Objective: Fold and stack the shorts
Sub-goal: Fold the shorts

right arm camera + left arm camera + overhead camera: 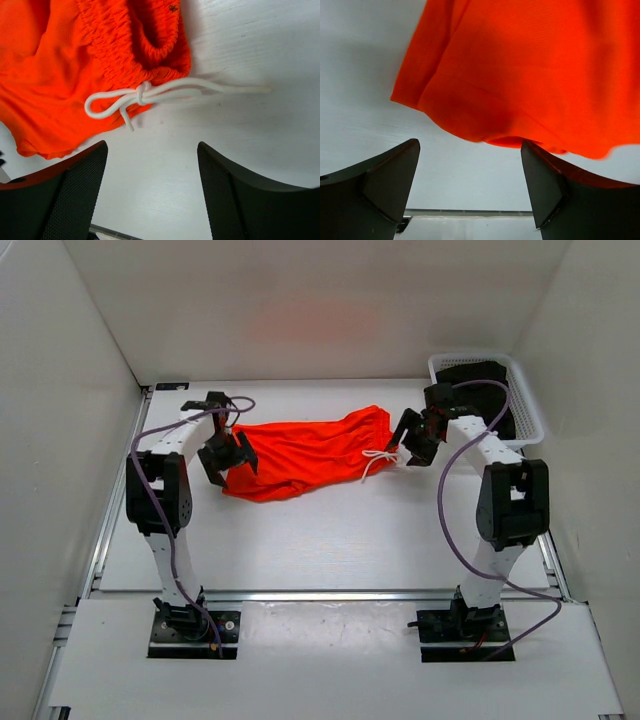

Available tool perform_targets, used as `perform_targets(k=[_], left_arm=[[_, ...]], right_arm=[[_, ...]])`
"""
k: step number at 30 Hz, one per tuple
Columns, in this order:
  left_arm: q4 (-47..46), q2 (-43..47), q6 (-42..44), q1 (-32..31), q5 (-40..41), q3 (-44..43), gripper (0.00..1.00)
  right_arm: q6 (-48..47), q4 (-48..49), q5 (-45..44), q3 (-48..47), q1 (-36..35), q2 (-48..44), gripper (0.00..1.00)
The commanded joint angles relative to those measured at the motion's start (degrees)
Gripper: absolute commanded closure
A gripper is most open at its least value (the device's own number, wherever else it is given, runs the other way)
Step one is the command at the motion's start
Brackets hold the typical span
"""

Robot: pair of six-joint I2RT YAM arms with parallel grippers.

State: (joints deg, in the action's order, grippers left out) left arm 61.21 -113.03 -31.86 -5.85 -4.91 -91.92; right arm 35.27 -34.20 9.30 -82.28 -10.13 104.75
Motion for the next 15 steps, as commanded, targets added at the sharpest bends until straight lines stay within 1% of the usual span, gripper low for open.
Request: perform_targets(k=[1,6,8,10,11,12,13,15], left_arm=[[-4.6,-1.0,-1.4,0.6,-0.4,4.5,0.06],[-5.7,-4.6,-2.0,0.6,0.2,3.2,0.06],[-6.5,-6.5,-2.5,0.6,-1.7,3.2,0.09],[-7.2,-7.8,-2.5,0.6,-2.3,1.8,0.23],[-7.2,-8.4,-2.5,0.6,-2.8,1.8,0.37],[-7.2,-9.0,-2.5,0.6,-2.8,1.2,0.6],[-7.2,-9.0,-2.5,0.6,-2.8,1.2,0.9],[-7.2,-9.0,-2.5,0.6,-3.4,0.7,0.9]], right_arm=[[1.6,3.4,2.6,-1.5,-0.7,3.5,0.22],[3.4,4.6,2.6,-4.7,-1.8,8.4,0.22],[4.0,4.6,2.6,-5.6,-2.4,10.6,0.22],[5.8,6.0,1.8,-6.5,-3.0,11.9,0.25],[6.5,6.9,1.8,-6.5,-3.1,12.6,0.27],[7.2,8.4,1.8,-5.2,-3.1,12.6,0.28],[8.8,12.3,1.8,-4.1,-3.1,12.0,0.3],[10.1,13.7,1.3,-3.1,-3.1,12.0,0.35]])
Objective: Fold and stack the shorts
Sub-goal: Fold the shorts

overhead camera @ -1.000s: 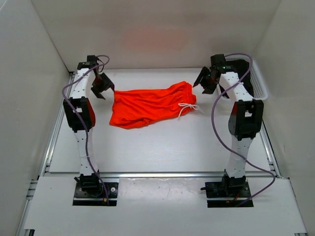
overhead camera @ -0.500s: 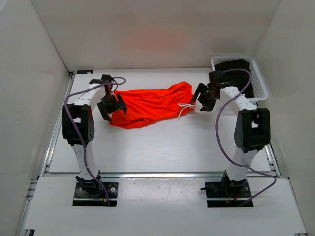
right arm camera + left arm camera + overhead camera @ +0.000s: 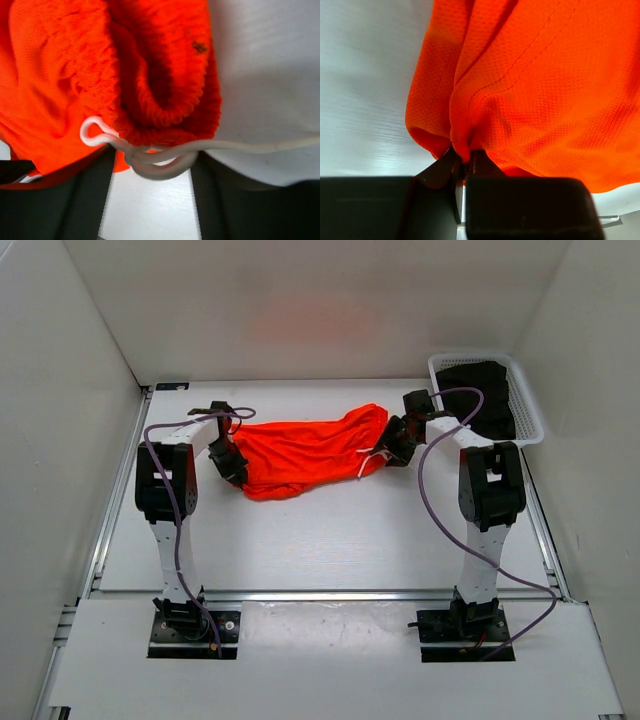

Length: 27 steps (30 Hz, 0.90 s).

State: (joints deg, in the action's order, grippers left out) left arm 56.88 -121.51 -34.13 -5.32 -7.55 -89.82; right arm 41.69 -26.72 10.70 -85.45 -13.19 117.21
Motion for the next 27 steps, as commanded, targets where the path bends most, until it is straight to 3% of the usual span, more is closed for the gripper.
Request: perform_targets(k=[1,3,4,7,15,22,23,24,25,26,27], left_arm=[[-2.8,-0.6,-0.2,0.0,-0.7,-1.4,0.9],[-2.8,1.8,-0.2,0.0,0.6,-0.9,0.9],[-2.8,2.5,-0.2,0.6,0.6,-0.4,0.9],[-2.8,5.2,-0.2,2.3,-2.0,0.9,0.9],[-2.8,14.4,0.3,3.6,-2.6,8.7,0.9],[-2.8,26.9,-0.9,-1.0,-1.5,22.1,0.9],[-3.4,28.3,-1.5,-1.0,-0.9,25.0,0.9],[-3.4,29.6,-1.5,-1.0,-0.9,26.3,0.9],[-3.9,31.1,-1.5,-1.0,0.5,27.1,0.9],[-3.9,31.1,-1.5,-1.0,1.0,27.1,0.9],[-3.9,31.1,-1.5,-1.0,1.0,27.1,0.9]], right_arm=[[3.7,6.8,-0.2,0.0,0.0,0.0,0.43],[3.7,6.8,-1.7,0.0,-0.5,0.0,0.59],[3.7,6.8,-1.7,0.0,-0.5,0.0,0.79],[3.7,6.8,-4.6,2.2,-1.0,-2.4,0.99],[1.8,6.0,-12.4,16.0,-3.4,-17.2,1.0],[2.5,6.0,-13.2,29.5,-4.6,-27.5,1.0],[2.5,6.0,-12.7,31.8,-4.7,-28.6,0.98],[2.5,6.0,-12.7,32.9,-4.7,-29.7,0.91],[2.5,6.5,-12.2,33.7,-5.2,-31.2,0.78],[2.5,7.0,-11.0,34.4,-5.2,-31.9,0.5],[2.5,7.7,-11.0,34.4,-5.2,-32.5,0.38]])
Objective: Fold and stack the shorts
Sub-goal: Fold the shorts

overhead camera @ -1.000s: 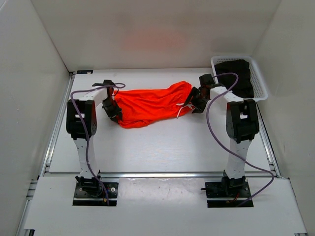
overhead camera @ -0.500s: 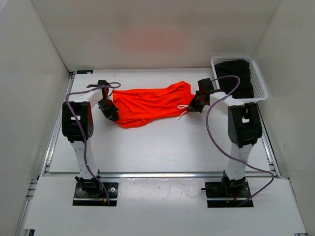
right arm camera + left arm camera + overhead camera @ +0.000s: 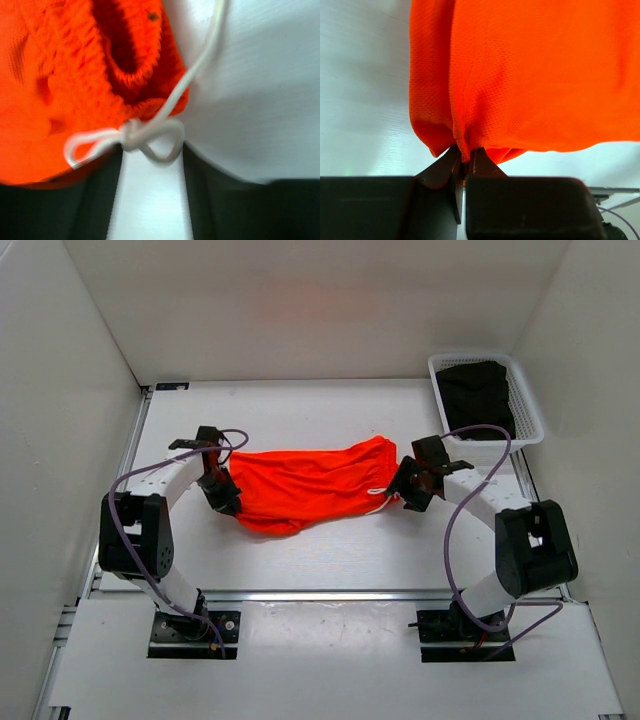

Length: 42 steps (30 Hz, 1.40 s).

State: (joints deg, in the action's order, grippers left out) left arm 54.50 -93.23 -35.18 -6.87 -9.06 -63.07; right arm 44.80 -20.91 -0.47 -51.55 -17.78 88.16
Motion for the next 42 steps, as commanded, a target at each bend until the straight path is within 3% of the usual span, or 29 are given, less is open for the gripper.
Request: perform_targets(k=[1,3,6,12,15,16,20,29,30,31,32,33,34,35,37,42], left_arm=[[-1.5,2.8,-0.4,0.5,2.6,0.3,0.9],[-1.5,2.2,-0.4,0.5,2.6,-0.2,0.9],[-1.5,1.6,-0.4,0.5,2.6,-0.9,0.9],[-1.5,1.0,-0.4,0.5,3.1,-2.0,0.9],[-1.5,0.5,-0.4,0.5,3.1,-2.5,0.9],[-1.5,0.5,-0.4,0.5,3.1,-2.5,0.9],[-1.5,1.1,-0.4,0.5,3.1,-1.0,0.9],[-1.0,8.3,-0.4,-0.6,1.7,8.4,0.9],[-1.0,8.3,-0.4,-0.6,0.9,8.4,0.79],[-1.0,7.2,-0.4,-1.4,-2.2,8.4,0.64],[-1.0,6.7,0.5,-1.4,-3.8,8.4,0.47],[-1.0,6.7,1.0,-1.4,-4.6,7.5,0.3],[-0.4,6.1,1.0,-1.9,-4.6,7.0,0.25],[-0.4,6.7,1.0,-1.9,-3.5,6.4,0.18],[2.2,7.4,1.0,-1.9,-1.1,3.5,0.17],[7.0,8.6,1.0,-1.9,4.7,-3.4,0.17]], right_arm=[[-0.6,2.6,1.3,1.4,-0.6,-4.6,0.3],[1.4,3.2,2.9,1.9,-0.1,-5.4,0.19],[3.9,5.5,5.2,2.4,1.4,-5.4,0.14],[7.2,10.6,8.1,0.6,2.3,1.8,0.16],[8.3,10.6,7.6,-0.7,1.1,5.5,0.31],[8.3,10.6,7.1,-0.7,1.1,5.5,0.51],[8.3,7.7,3.1,1.3,1.1,2.9,1.0],[5.1,1.1,-1.6,14.2,1.6,-15.3,1.0],[5.1,0.6,-1.6,15.8,1.1,-16.6,1.0],[5.1,0.6,-1.6,17.3,1.1,-17.7,0.96],[5.1,0.6,-1.0,19.9,1.1,-19.3,0.83],[4.1,0.6,0.4,20.7,1.1,-20.0,0.37],[4.1,0.6,0.4,20.7,1.1,-20.7,0.21],[3.3,-0.6,0.4,20.7,1.1,-22.1,0.13],[2.7,-3.2,0.4,20.2,1.1,-23.9,0.01],[1.4,-4.5,5.7,18.2,7.9,-27.6,0.0]])
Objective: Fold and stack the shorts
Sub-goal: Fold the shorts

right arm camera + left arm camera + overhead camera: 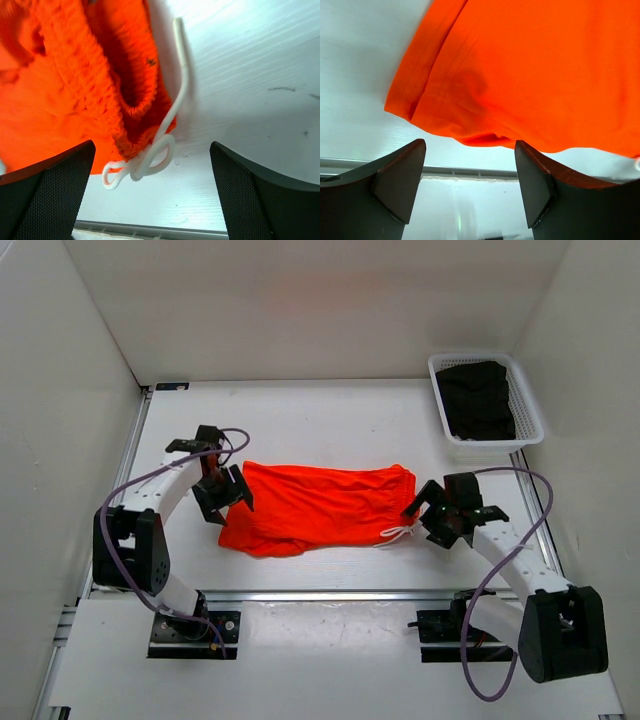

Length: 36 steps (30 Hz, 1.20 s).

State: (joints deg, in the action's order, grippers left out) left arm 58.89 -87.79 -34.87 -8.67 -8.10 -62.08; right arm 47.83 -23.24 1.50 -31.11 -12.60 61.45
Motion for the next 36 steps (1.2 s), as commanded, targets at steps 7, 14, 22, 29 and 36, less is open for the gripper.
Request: perform_targets(k=[7,14,22,29,36], left_arm=[[3.7,2.6,1.2,1.0,4.8,-8.6,0.17],[3.2,2.1,2.8,4.6,4.2,-8.1,0.17],[-1.1,0.3,2.8,7.6,3.1,-5.1,0.18],[-5.7,-5.0,2.8,10.6,-1.8,-1.5,0.39],[-8.4,-10.3,0.9,4.4,-3.0,0.1,0.89]], right_arm=[[2.0,6.2,13.7,-1.3,6.8,8.3,0.08],[10.2,9.2,14.9,4.2,6.8,8.3,0.16],[8.2,13.6,2.1,0.7,6.8,13.3,0.58],[-2.0,2.0,-7.2,-11.0,6.0,10.4,1.0],[-12.4,-7.0,-15.1,-26.4,-4.1,12.3,1.0]])
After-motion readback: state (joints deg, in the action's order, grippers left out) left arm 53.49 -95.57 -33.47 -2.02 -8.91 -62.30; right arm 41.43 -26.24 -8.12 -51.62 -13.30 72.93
